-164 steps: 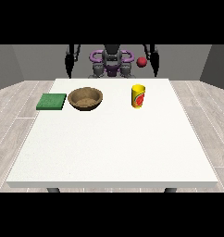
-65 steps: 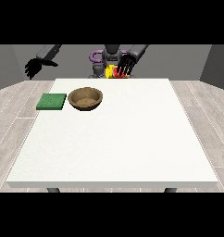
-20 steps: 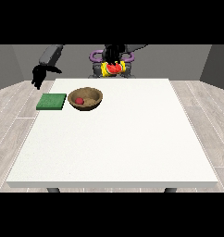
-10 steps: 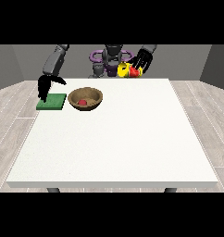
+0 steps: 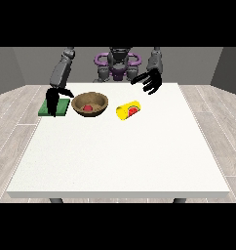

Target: Pick the cup and pour the ball into the bowl, then pick the bowl and place it on the pad

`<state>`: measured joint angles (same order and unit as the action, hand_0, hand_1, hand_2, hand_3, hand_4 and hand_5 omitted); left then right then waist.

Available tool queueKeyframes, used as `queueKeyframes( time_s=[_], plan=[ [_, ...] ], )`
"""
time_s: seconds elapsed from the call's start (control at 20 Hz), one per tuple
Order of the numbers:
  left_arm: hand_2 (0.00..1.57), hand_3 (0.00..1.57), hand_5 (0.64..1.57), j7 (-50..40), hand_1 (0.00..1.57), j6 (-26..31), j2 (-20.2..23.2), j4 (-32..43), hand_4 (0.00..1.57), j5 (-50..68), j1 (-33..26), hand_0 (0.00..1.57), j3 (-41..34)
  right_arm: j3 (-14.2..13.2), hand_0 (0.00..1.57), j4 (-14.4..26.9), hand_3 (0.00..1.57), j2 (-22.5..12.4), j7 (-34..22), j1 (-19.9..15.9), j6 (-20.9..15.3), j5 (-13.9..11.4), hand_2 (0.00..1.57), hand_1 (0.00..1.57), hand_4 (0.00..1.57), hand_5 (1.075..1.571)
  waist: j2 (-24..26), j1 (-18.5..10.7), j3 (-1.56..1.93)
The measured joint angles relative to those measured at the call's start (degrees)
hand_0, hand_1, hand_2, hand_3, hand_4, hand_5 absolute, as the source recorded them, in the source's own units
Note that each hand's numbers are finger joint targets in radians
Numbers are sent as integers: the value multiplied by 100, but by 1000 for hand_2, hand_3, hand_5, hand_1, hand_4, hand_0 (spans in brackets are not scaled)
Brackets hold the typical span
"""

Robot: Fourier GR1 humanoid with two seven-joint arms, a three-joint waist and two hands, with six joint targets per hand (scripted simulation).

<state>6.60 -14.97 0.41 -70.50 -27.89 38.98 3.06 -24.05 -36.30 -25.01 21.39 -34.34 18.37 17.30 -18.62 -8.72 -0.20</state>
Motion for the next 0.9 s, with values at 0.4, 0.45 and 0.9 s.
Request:
queueKeyframes(
  time_s=[0.4, 0.45, 0.9],
  plan=[
    [0, 0, 1533, 485, 0, 323, 18, 433, 0, 842, -265, 0, -399, 382, 0, -35, 0, 376, -218, -70, -236, -199, 0, 0, 33, 1542, 336, 358, 16],
    [0, 0, 1533, 449, 0, 372, 22, 407, 0, 866, -290, 0, -391, 413, 0, 27, 0, 444, -163, -42, -292, -234, 0, 0, 82, 1543, 384, 339, 16],
    [0, 0, 1556, 232, 0, 570, 106, -135, 0, 975, -280, 0, -192, 353, 0, 521, 0, 545, 645, 46, -204, -251, 0, 0, 143, 1530, 213, 124, -52]
  ],
)
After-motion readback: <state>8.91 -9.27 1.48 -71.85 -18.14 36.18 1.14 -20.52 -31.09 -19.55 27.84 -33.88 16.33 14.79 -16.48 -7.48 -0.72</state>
